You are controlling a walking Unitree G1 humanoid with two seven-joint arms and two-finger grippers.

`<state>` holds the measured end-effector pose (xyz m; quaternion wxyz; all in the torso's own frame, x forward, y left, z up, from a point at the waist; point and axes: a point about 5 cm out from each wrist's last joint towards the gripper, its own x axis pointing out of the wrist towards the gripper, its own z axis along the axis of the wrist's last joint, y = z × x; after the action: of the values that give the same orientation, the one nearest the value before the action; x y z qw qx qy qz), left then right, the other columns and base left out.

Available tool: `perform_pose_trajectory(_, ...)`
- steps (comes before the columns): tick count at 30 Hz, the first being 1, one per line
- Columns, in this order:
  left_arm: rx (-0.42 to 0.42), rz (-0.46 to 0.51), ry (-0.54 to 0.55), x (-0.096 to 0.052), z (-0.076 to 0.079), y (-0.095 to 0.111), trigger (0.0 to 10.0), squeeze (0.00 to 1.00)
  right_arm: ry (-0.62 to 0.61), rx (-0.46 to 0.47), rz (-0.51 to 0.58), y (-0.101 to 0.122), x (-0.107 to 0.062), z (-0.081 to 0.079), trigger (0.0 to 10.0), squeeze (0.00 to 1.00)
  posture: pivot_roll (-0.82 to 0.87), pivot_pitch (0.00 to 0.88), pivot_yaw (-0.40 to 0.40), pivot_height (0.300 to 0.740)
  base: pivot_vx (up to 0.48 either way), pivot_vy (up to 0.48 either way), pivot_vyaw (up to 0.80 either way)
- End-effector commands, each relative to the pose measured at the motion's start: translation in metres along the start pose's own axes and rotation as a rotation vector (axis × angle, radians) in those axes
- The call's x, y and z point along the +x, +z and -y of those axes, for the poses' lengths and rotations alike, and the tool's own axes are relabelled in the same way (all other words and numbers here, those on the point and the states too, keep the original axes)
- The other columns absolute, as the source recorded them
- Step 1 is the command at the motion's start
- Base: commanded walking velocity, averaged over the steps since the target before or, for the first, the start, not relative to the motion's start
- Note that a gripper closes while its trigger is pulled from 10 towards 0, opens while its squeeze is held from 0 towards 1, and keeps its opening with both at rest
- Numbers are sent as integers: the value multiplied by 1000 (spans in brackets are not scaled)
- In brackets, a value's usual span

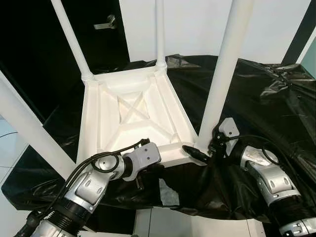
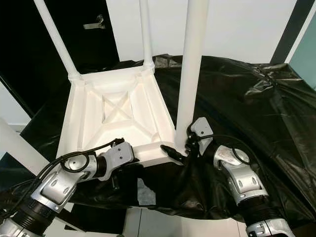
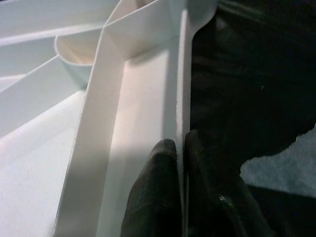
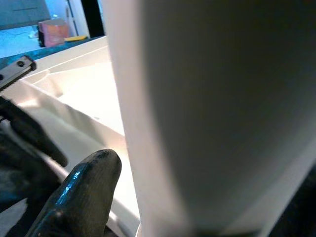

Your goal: Building children table

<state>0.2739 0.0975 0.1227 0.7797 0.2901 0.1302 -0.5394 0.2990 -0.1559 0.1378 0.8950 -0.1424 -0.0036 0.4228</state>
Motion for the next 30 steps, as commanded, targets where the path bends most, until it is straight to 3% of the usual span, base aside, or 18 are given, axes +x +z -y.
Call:
perform_pose_trajectory(1, 3, -3, 23, 1, 0, 0, 0, 0, 3, -13, 1, 1, 4, 0, 10000, 0, 11, 0, 36, 740, 0, 0, 0)
perform_pose_trajectory(2, 4, -17, 32, 2, -1, -1, 3529, 0, 2, -12, 1, 1, 4, 0, 10000, 0, 11, 0, 36, 740, 0, 0, 0)
perform_pose_trajectory(3, 4, -17, 32, 2, -1, -1, 3529, 0, 2, -12, 1, 1, 4, 0, 10000, 0, 11, 0, 36, 740, 0, 0, 0)
perform_pose_trajectory(4, 11, -31, 27, 3, 0, -2, 10000, 0, -7, -3, 10, 0, 3, -1, 0, 0, 10, 0, 37, 740, 0, 0, 0)
perform_pose_trajectory(10, 14, -35, 21, 3, 2, -3, 10000, 0, -41, 11, 29, 1, 2, -1, 0, 0, 10, 0, 36, 740, 0, 0, 0)
perform_pose_trajectory(11, 11, -30, 24, 4, 2, -2, 10000, 0, -47, 17, 32, 1, 3, -1, 3333, 0, 11, 0, 34, 740, 0, 0, 0)
perform_pose_trajectory(12, 0, -23, 27, 4, 2, -1, 10000, 0, -53, 21, 31, 0, 3, -2, 8941, 0, 12, 0, 33, 740, 0, 0, 0)
perform_pose_trajectory(14, -20, -11, 27, 4, 1, 0, 10000, 0, -61, 24, 30, -1, 3, -2, 10000, 0, 12, 0, 32, 740, 0, 0, 0)
perform_pose_trajectory(15, -30, 3, 31, 4, 1, 2, 10000, 490, -69, 31, 33, -2, 3, -2, 10000, 0, 13, 0, 31, 740, 0, 0, 0)
perform_pose_trajectory(16, -30, 3, 31, 4, 1, 2, 10000, 490, -69, 31, 33, -2, 3, -2, 10000, 0, 13, 0, 31, 740, 0, 0, 0)
perform_pose_trajectory(17, -37, 7, 37, 4, 0, 2, 10000, 1000, -74, 41, 36, -2, 4, -3, 10000, 0, 13, 0, 31, 740, 0, 0, 0)
perform_pose_trajectory(20, -38, 11, 45, 3, -1, 3, 10000, 1000, -85, 45, 39, -1, 4, -4, 10000, 0, 14, 0, 31, 740, 0, 0, 0)
perform_pose_trajectory(21, -34, 26, 43, 2, -1, 6, 10000, 408, -97, 53, 41, -1, 5, -5, 10000, 0, 13, 0, 30, 740, 0, 0, 0)
perform_pose_trajectory(23, -34, 26, 43, 2, -1, 6, 10000, 408, -97, 53, 41, -1, 5, -5, 10000, 0, 13, 0, 30, 740, 0, 0, 0)
perform_pose_trajectory(24, -53, 81, 19, -3, 2, 11, 10000, 0, -118, 60, 38, -2, 5, -7, 10000, 0, 10, 0, 32, 740, 0, 0, 0)
perform_pose_trajectory(27, -78, 142, 3, -10, 4, 17, 10000, 0, -143, 73, 38, -3, 5, -8, 10000, 0, 9, 0, 31, 740, 0, 0, 0)
perform_pose_trajectory(28, -100, 208, 1, -18, 4, 24, 10000, 0, -184, 85, 27, -5, 4, -9, 0, 0, 13, 0, 26, 740, 0, 0, 0)
perform_pose_trajectory(30, -100, 208, 1, -18, 4, 24, 10000, 0, -184, 85, 27, -5, 4, -9, 0, 0, 13, 0, 26, 740, 0, 0, 0)
